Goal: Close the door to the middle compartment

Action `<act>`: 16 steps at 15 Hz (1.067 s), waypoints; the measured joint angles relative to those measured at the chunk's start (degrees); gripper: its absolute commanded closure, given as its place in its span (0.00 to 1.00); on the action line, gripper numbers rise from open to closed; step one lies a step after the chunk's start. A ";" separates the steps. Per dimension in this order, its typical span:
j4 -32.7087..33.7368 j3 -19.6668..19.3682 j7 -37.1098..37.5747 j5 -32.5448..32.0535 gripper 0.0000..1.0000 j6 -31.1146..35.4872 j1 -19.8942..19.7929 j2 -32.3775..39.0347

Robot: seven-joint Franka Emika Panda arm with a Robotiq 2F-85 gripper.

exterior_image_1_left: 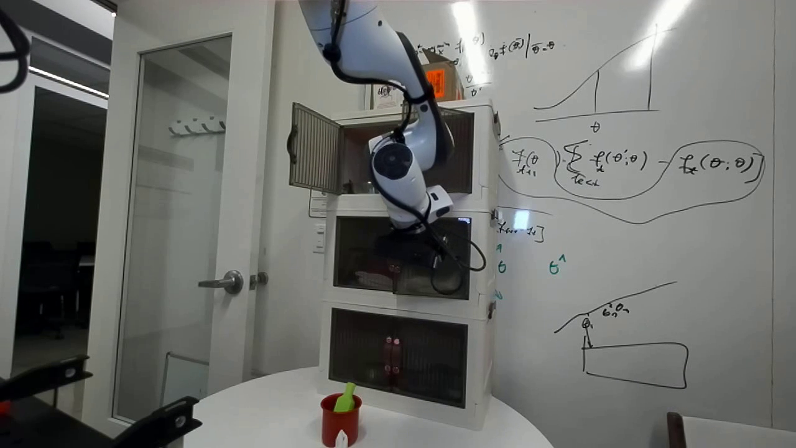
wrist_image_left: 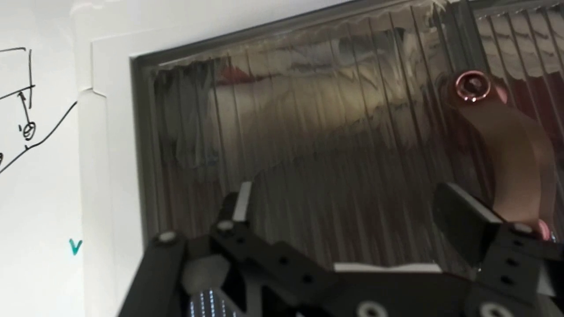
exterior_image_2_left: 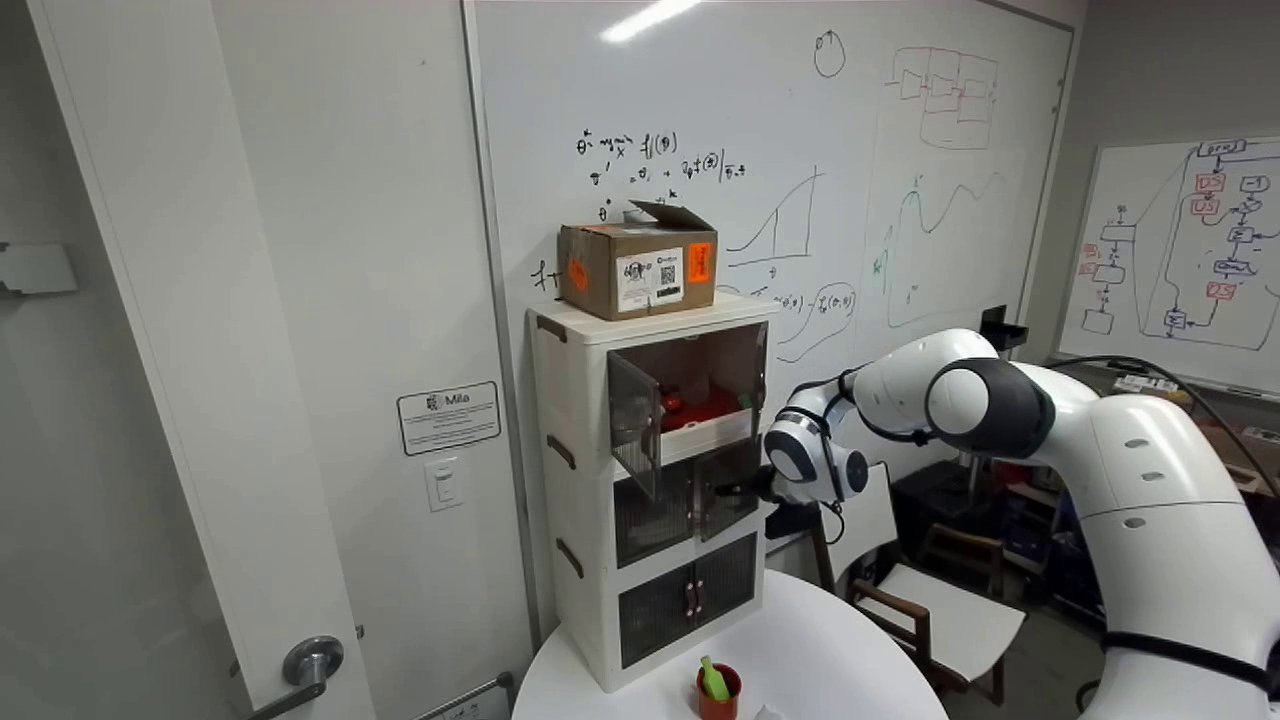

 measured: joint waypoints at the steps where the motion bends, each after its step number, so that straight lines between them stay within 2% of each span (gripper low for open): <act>1: -0.09 -0.01 -0.83 -0.50 0.00 -0.34 0.24 0.25; 6: 0.91 -0.60 -3.82 -4.06 0.00 -1.86 1.60 1.77; 16: 5.23 -2.96 -6.98 -4.02 0.00 -2.55 4.20 3.91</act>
